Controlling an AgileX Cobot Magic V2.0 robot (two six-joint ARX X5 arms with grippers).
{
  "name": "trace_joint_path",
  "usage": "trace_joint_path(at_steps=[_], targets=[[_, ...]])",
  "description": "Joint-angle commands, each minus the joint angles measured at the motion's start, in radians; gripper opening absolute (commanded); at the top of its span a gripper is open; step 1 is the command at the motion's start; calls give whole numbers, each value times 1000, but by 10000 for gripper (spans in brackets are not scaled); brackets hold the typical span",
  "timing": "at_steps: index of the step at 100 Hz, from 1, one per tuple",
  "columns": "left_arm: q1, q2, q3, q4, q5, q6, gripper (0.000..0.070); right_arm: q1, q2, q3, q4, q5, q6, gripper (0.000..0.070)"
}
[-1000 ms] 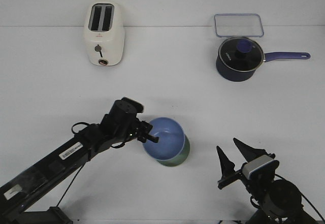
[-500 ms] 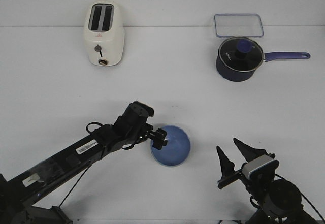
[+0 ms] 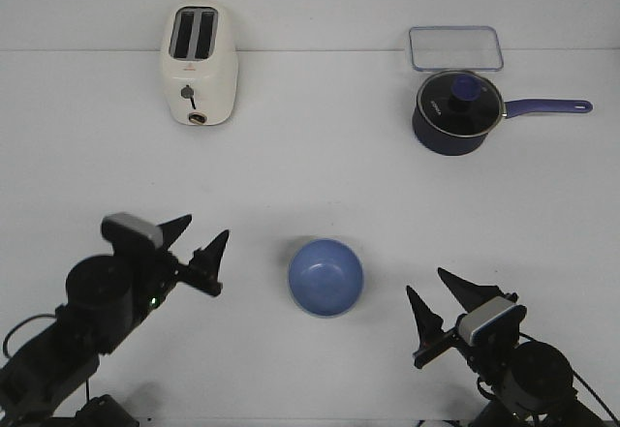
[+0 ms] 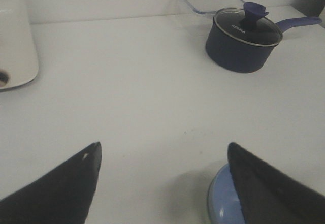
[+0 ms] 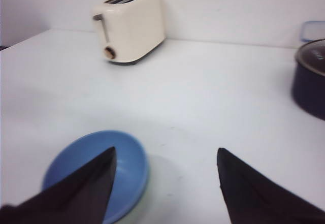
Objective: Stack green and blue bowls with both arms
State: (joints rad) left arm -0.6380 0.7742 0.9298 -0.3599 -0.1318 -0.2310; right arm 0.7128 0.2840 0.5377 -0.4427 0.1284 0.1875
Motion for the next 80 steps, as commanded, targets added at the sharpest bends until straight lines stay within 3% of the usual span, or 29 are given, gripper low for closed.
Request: trace_joint_path(at_steps=[1, 22, 28, 32, 36, 39, 80], targets=[[-7, -74, -122, 10, -8, -60, 464, 9, 5, 4, 3, -29, -2, 417], [-7, -264, -401, 50, -8, -185, 460, 9, 5, 4, -31, -34, -2, 414], [-7, -283, -428, 47, -7, -201, 435, 9, 6, 4, -32, -34, -2, 347], [-7, -286, -430, 43, -7, -203, 338, 9, 6, 4, -34, -34, -2, 203], [-7, -286, -430, 47, -6, -198, 152, 9, 6, 4, -38, -34, -2, 9], [-8, -286, -430, 48, -5, -196, 0, 9, 6, 4, -38, -29, -5, 0], [-8, -308, -430, 77, -3, -193, 15, 9, 4, 5, -11, -23, 1, 9]])
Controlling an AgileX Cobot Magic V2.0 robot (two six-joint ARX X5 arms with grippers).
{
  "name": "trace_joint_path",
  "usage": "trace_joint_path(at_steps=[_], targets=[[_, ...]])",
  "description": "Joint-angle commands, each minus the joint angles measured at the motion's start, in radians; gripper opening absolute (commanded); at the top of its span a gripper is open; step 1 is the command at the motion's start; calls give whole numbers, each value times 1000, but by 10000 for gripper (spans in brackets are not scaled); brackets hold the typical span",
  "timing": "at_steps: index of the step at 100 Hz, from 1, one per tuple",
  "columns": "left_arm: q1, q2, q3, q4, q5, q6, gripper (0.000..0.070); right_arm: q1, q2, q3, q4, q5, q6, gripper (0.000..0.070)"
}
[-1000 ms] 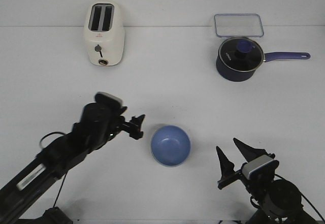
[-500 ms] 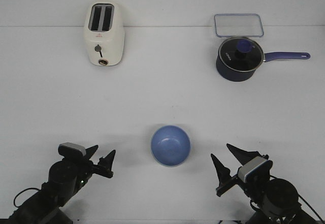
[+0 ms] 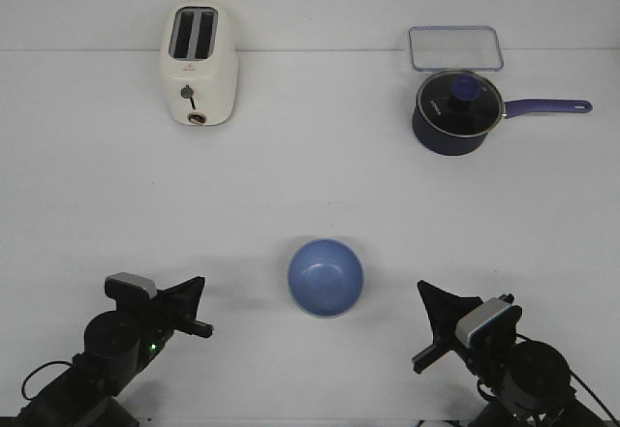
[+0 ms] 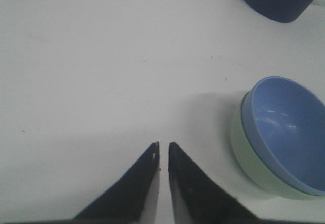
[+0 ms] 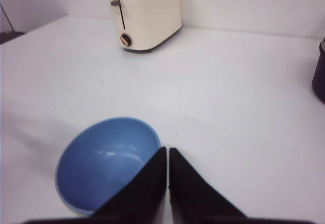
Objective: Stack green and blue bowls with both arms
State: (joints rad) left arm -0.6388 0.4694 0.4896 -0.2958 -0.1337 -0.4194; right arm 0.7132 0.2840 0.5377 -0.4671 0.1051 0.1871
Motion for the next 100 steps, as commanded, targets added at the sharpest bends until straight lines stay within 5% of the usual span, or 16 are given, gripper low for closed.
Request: trace_joint_path(at_steps=[1, 44, 55, 75, 100], targets=[[-8, -4, 10, 13, -1, -5, 15, 8, 4, 5, 14, 0, 1, 9], [-1, -44, 10, 17, -6, 6, 14, 8, 4, 5, 14, 0, 1, 9], [67, -86, -11, 48, -8, 155, 14, 8, 4, 5, 14, 0, 1, 9], [350, -245, -252, 354, 63, 432, 14, 8, 4, 5, 14, 0, 1, 9], [584, -418, -438, 375, 78, 486, 14, 8, 4, 5, 14, 0, 2, 9]])
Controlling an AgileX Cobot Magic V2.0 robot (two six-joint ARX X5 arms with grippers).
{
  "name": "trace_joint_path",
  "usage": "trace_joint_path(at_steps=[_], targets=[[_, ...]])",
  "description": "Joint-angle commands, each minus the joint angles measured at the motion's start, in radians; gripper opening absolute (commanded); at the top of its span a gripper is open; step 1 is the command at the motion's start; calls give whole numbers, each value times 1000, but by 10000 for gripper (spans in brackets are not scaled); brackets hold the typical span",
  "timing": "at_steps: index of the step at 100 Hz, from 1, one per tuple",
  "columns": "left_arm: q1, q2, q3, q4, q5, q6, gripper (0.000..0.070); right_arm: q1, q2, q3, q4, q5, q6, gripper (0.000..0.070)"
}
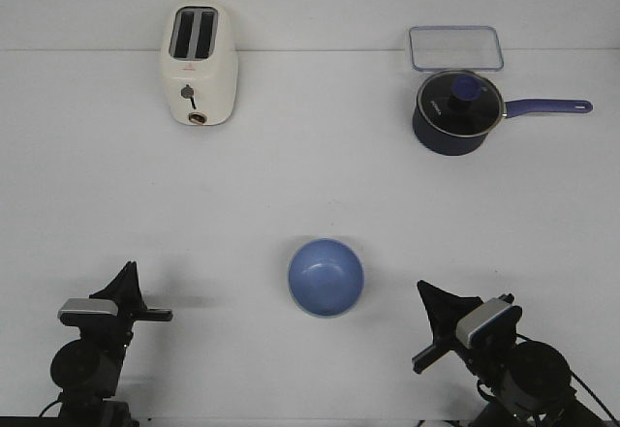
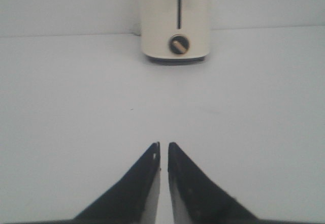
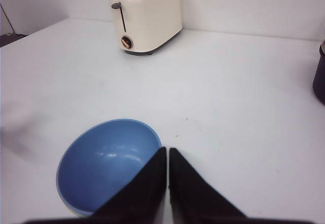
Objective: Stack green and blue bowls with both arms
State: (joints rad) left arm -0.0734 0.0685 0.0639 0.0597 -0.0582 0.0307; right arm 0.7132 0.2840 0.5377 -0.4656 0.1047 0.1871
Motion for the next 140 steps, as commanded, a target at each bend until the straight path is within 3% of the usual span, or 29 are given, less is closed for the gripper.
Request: trace_joint_path(at_steps=[1, 22, 106, 114, 130, 140], targets=[[22, -21, -17, 20, 2, 36, 14, 8, 4, 5, 12, 0, 1, 9], [39, -66, -50, -39, 5, 33, 14, 8, 4, 5, 12, 0, 1, 9], [43, -66, -50, -29, 5, 33, 14, 1, 3, 5, 13, 0, -4, 9], [43, -66, -50, -29, 5, 33, 14, -66, 0, 2, 27, -3, -90, 9], [43, -66, -50, -29, 5, 32, 14, -317, -38, -113, 177, -43, -130, 9], [43, -66, -50, -29, 5, 33, 14, -490, -102, -246, 291, -118, -135, 9]])
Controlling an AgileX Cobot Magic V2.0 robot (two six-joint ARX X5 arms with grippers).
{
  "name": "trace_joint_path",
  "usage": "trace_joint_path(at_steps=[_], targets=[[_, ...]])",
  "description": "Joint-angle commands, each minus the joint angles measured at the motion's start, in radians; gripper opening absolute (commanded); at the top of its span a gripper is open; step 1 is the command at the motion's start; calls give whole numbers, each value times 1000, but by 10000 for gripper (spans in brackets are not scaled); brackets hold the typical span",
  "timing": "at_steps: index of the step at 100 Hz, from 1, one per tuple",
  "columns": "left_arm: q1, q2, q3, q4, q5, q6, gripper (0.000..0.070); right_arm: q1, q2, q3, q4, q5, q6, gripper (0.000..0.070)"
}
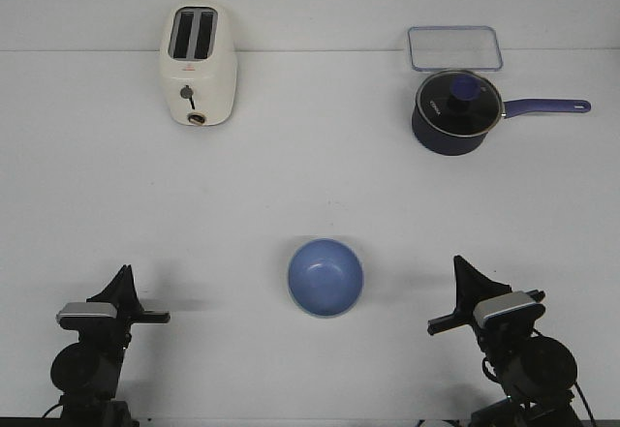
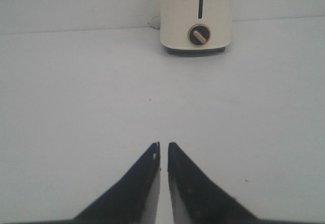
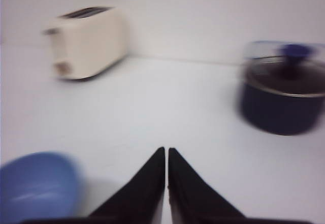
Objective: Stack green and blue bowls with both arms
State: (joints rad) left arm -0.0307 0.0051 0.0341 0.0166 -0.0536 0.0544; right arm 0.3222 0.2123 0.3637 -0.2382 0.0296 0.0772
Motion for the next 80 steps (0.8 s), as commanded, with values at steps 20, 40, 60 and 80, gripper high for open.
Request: trace_joint_path(at_steps=[20, 40, 60, 80], targets=[[0, -2, -20, 14, 1, 9, 14, -285, -155, -269, 142, -108, -27, 9], [0, -2, -20, 14, 1, 9, 14, -305, -211, -346, 165, -106, -56, 9], [0, -2, -20, 15, 1, 9, 14, -305, -211, -351, 157, -102, -56, 9], [0, -2, -20, 14, 1, 9, 14, -305, -211, -351, 164, -105, -56, 9]])
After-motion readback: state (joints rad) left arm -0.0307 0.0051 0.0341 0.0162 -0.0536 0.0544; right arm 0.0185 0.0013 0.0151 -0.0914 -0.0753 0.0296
